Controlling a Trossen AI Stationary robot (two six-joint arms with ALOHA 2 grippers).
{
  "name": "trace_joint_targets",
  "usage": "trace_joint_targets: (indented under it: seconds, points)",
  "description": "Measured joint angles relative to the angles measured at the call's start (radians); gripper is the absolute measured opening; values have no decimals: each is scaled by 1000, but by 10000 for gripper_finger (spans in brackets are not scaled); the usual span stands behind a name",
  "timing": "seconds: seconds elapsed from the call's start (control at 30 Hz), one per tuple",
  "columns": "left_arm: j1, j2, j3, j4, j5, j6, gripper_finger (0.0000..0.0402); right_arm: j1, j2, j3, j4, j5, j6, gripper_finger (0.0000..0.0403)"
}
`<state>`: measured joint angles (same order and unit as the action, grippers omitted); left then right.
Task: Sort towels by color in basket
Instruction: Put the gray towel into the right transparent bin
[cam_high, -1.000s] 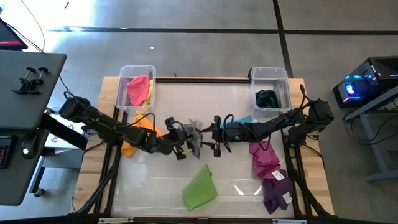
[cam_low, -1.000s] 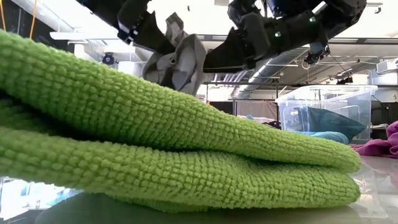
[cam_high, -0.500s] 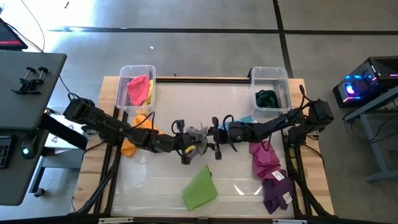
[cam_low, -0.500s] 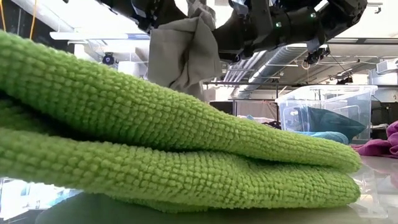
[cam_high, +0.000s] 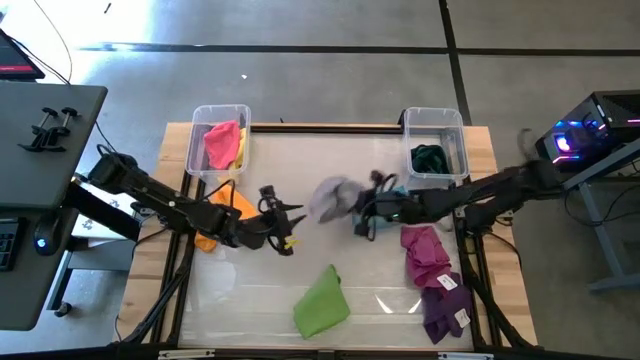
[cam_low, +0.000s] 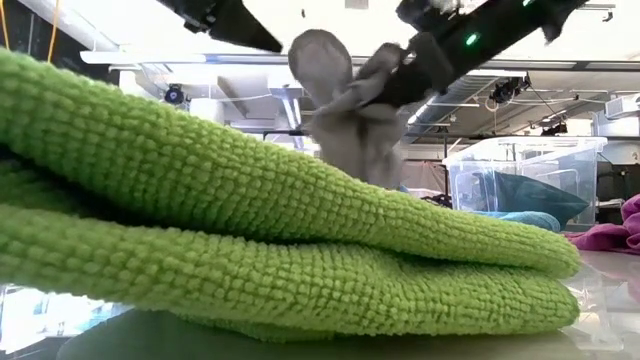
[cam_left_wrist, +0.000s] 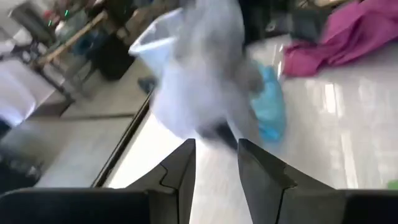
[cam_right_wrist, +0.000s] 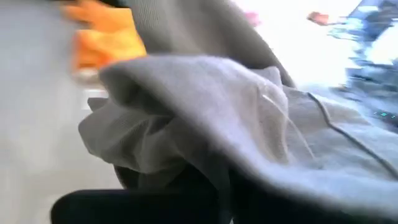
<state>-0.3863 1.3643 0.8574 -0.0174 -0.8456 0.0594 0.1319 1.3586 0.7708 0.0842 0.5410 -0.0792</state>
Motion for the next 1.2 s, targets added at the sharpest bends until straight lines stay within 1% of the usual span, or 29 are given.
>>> trace_joint_targets:
  seconds: [0.1,0.13,0.2,0.3,0.37,0.47,0.5,0.57,0.67,0.7,0.73,0.87,0.93,1.0,1.1,1.2]
  points:
    - [-4,-4,0,-94,-16,-86,104,-1,-174,0,-135,165,14,9]
    - [-5,-1,-1,-112,-17,-109,103,-17,-236,3,-185,198,26,11]
    - [-6,11,-1,-125,-21,-143,102,-76,-348,41,-361,248,81,12]
    - [-6,34,-1,-133,-28,-153,102,-213,-462,152,-697,282,231,6]
    - [-6,47,-1,-137,-33,-153,102,-318,-493,241,-875,282,308,5]
    - [-5,55,-1,-133,-36,-153,101,-463,-490,349,-1073,272,365,6]
    - [-4,58,-1,-132,-37,-152,101,-508,-483,370,-1105,259,366,6]
    - [-3,60,-1,-127,-39,-145,101,-593,-468,379,-1116,180,323,6]
    - [-3,60,-1,-124,-40,-136,101,-702,-429,355,-1092,5,256,6]
    - [-3,60,-1,-124,-40,-136,101,-735,-411,341,-1091,-31,240,6]
    - [-3,60,-1,-124,-40,-136,101,-765,-390,327,-1093,-48,234,6]
    - [-3,60,-1,-124,-39,-136,101,-870,-307,278,-1089,-55,229,6]
    - [-3,60,-1,-124,-34,-136,101,-911,-261,265,-1087,-104,228,6]
    - [-3,60,-1,-124,-34,-135,101,-944,-215,261,-1089,-134,228,7]
    - [-3,60,-1,-124,-33,-135,101,-976,-155,261,-1089,-131,216,12]
    - [-3,60,-1,-121,-32,-136,101,-990,-103,261,-1090,-132,183,27]
